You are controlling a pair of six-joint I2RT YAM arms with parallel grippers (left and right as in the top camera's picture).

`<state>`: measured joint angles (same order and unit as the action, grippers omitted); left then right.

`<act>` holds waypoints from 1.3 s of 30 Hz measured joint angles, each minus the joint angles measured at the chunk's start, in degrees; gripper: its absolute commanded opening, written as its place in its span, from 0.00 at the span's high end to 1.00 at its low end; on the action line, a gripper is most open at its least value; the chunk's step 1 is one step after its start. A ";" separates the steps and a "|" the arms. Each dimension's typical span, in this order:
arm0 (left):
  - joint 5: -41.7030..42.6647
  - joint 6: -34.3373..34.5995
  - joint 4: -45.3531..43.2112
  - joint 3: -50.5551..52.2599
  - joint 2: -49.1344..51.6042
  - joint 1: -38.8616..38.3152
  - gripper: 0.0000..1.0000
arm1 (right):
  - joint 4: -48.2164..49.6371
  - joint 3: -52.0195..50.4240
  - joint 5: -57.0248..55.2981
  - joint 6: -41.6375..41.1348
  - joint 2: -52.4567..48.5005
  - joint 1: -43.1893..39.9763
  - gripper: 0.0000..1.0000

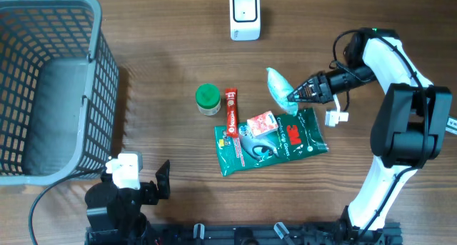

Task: Scan the item barcode
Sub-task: 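Grasp the mint wipes pack with the right gripper, then hold the mint wipes pack in front of the white scanner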

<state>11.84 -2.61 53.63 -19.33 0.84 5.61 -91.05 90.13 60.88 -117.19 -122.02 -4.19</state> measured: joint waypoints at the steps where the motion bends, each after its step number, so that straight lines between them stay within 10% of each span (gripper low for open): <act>1: 0.02 0.00 0.00 0.00 0.00 0.00 0.00 | -0.70 0.00 0.17 -0.02 0.00 0.00 0.95; 11: 0.02 0.00 0.00 0.00 0.00 0.00 0.00 | 1.36 0.00 0.44 4.63 0.00 0.00 0.96; 18: 0.02 0.00 0.00 0.00 0.00 0.00 0.00 | 12.41 -0.04 -2.73 53.62 0.00 0.79 0.96; 25: 0.00 0.00 0.00 0.00 0.00 0.00 0.00 | 45.77 -0.42 -13.97 74.49 0.00 14.36 0.96; 39: 0.00 0.00 0.00 0.00 0.04 0.00 0.00 | 94.33 2.03 -30.12 50.47 -3.39 19.96 0.95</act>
<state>11.84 -2.61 53.63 -19.33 0.89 5.61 3.29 92.16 30.76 -66.72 -125.40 15.77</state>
